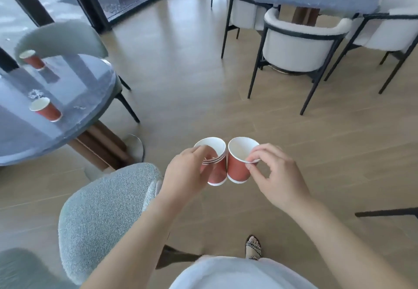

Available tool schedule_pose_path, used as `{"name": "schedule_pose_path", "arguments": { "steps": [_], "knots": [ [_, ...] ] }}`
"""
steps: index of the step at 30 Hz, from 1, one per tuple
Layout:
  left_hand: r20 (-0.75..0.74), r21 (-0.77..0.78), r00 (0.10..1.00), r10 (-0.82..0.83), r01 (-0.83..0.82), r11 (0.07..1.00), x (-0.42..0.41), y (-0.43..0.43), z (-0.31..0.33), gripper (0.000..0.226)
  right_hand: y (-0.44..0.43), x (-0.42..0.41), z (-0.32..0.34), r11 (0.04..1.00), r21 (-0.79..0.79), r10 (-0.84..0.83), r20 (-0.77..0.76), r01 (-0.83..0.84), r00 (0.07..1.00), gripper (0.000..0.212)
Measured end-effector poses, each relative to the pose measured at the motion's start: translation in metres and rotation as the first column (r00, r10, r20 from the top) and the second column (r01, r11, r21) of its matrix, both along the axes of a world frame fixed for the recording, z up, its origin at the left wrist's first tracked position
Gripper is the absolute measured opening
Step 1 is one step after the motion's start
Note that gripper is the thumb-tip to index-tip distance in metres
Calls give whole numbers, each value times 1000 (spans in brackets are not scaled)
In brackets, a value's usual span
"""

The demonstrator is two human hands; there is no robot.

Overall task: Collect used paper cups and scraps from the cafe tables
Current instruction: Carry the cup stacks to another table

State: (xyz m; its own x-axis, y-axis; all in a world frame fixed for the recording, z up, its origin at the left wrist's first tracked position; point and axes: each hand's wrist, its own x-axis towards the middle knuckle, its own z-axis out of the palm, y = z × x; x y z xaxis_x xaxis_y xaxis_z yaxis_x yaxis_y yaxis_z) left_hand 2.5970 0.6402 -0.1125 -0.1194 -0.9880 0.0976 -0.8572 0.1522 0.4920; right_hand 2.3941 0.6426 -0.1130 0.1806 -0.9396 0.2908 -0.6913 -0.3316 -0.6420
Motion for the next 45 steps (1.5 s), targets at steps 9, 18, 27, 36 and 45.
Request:
{"name": "schedule_pose_path", "arguments": {
  "steps": [9, 18, 27, 36, 45],
  "knots": [
    [9, 70, 956, 294, -294, 953, 16, -67, -5, 10, -137, 28, -9, 955, 32, 293, 27, -294, 956, 8],
    [-38, 88, 864, 502, -497, 863, 103, -154, -12, 10, -255, 132, -19, 868, 62, 493, 20, -493, 870, 9],
    [-53, 48, 795, 605, -603, 796, 223, -242, 2, 12, -362, 261, -5, 805, 20, 593, 4, -593, 805, 10],
    [-84, 50, 720, 688, -687, 725, 307, -294, -2, 15, -437, 366, -13, 705, 73, 707, -2, -705, 707, 13],
    [-7, 39, 570, 821, -821, 570, 395, -395, -20, 15, -562, 490, -27, 544, 99, 838, -1, -833, 546, 11]
  ]
}}
